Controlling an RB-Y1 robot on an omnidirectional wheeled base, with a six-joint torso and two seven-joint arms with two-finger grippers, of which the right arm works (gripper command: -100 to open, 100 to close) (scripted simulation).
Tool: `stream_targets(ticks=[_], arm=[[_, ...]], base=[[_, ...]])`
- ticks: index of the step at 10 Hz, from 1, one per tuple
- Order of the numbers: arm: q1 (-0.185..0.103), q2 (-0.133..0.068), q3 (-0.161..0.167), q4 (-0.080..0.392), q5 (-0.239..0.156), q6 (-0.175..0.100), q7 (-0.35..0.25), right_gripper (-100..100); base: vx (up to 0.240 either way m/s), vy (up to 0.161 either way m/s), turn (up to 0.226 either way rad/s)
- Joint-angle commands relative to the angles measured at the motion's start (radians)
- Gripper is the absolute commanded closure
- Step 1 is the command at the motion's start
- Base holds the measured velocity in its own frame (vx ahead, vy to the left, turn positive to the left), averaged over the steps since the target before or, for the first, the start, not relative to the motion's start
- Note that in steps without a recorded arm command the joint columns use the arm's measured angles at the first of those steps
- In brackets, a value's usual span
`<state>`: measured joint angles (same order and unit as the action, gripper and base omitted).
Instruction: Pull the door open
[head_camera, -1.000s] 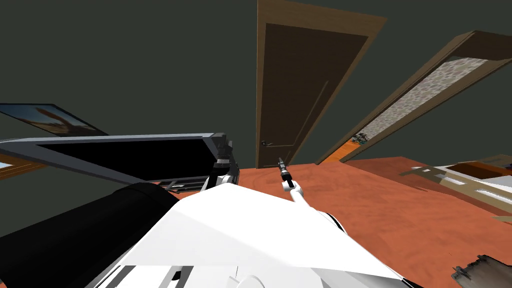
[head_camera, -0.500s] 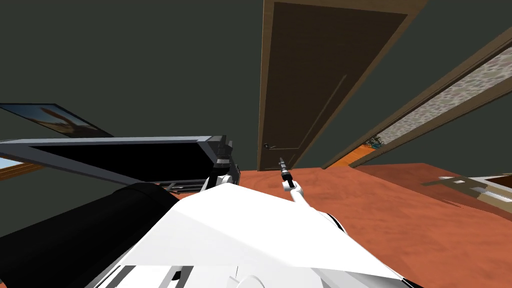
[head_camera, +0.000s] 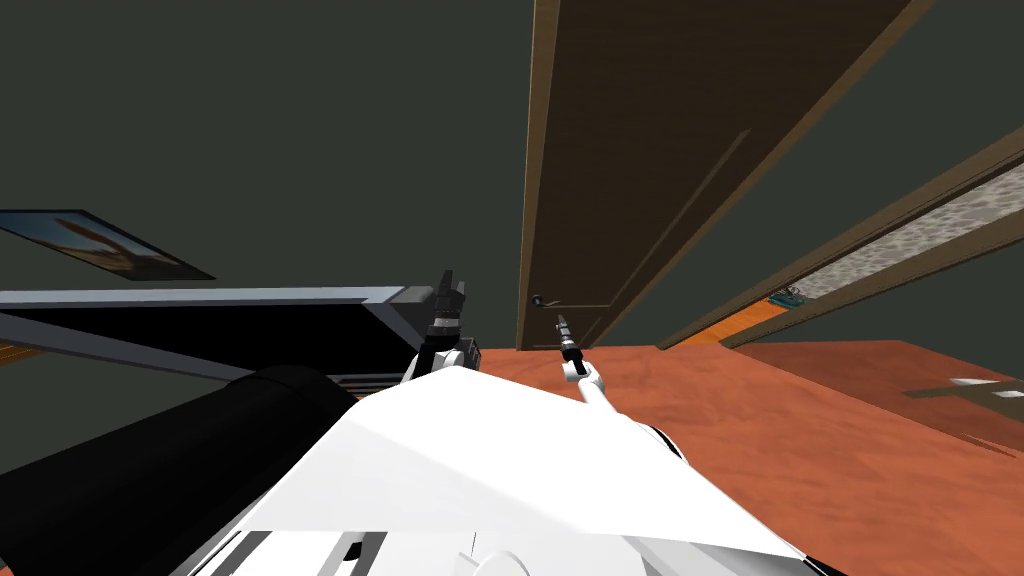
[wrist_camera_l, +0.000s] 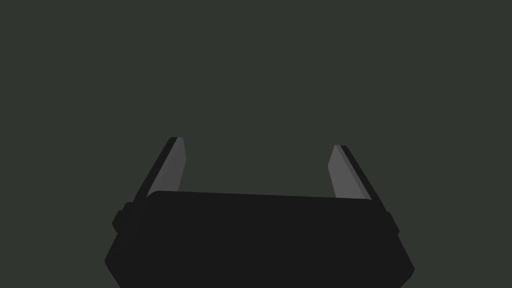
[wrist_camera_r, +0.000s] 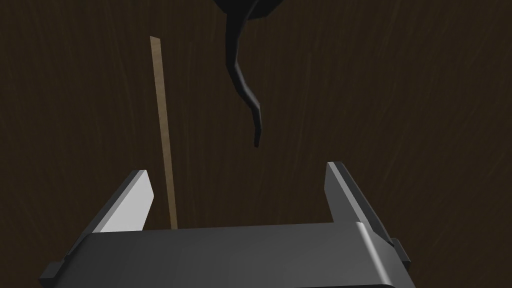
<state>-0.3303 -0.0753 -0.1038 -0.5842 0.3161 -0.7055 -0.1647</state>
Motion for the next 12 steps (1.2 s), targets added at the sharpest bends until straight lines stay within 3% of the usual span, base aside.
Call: stream_targets(ticks=[1,12], arm=[[0.0,0.007,-0.001,-0.001,0.0,-0.001,0.001,-100],[0.0,0.026,-0.004,0.0,-0.002,-0.002,0.0,-100]], base=[[0.167,0.055,0.055],[0.114,0.035,0.032]])
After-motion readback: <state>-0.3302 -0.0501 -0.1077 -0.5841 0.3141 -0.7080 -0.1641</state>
